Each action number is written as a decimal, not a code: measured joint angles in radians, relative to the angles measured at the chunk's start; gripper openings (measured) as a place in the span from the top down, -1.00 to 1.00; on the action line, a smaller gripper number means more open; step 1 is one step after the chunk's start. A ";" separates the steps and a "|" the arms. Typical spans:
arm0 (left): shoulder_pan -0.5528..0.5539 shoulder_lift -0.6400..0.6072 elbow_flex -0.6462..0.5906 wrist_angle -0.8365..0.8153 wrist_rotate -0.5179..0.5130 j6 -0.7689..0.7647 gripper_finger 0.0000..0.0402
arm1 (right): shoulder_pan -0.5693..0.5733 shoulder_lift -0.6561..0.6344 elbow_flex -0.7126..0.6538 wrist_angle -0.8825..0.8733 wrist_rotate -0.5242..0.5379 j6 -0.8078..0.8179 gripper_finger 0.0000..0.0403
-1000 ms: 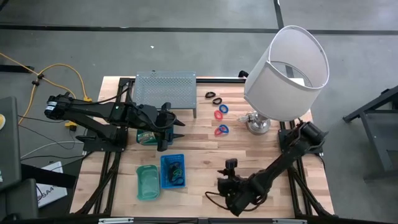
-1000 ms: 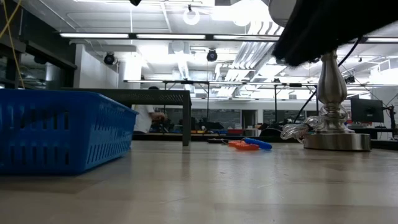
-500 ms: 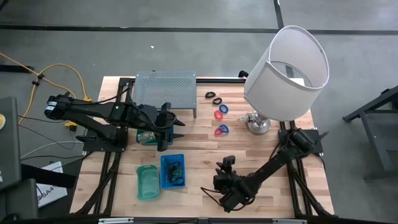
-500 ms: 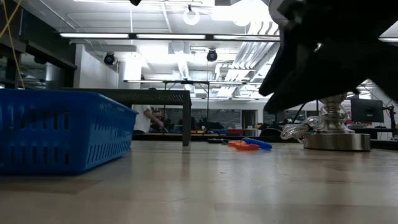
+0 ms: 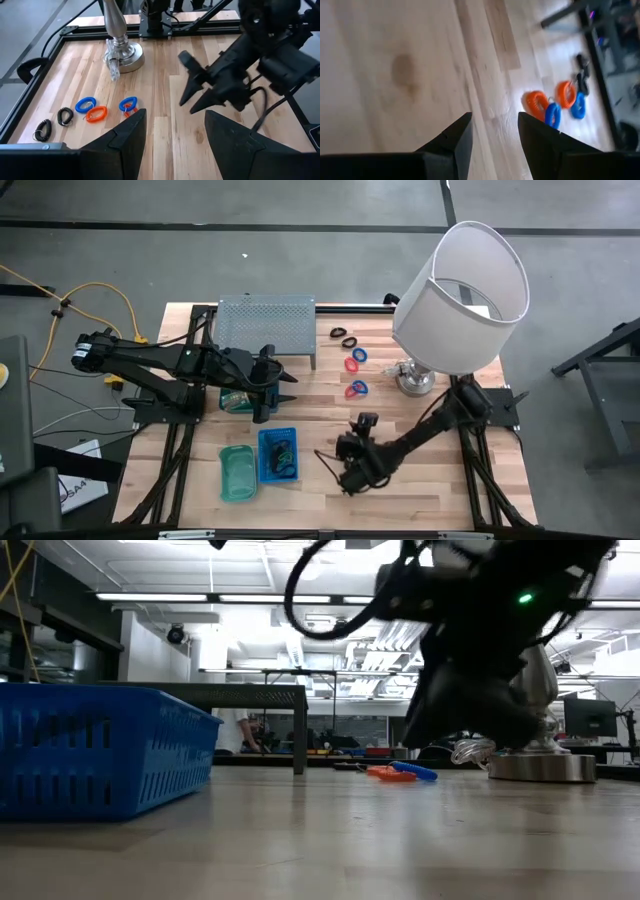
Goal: Pick & Place Office Desk Supplies
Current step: Put the bottom orange spring keychain into the green bin
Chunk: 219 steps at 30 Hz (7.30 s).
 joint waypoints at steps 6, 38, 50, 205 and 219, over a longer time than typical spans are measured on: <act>0.000 0.000 0.000 0.000 0.000 0.000 0.03 | -0.060 0.013 0.000 -0.020 -0.017 0.077 0.27; 0.000 0.000 0.000 0.006 0.000 0.000 0.03 | -0.108 0.118 -0.002 0.007 0.060 0.506 0.27; 0.000 0.000 0.000 0.006 0.000 0.000 0.03 | -0.108 0.118 -0.002 0.055 0.108 0.548 0.27; 0.000 0.000 0.000 0.014 0.000 0.000 0.03 | -0.193 0.235 -0.165 0.924 0.598 0.181 0.27; 0.000 0.000 0.000 0.014 0.000 0.000 0.03 | -0.196 0.171 -0.164 1.074 0.668 -0.058 0.27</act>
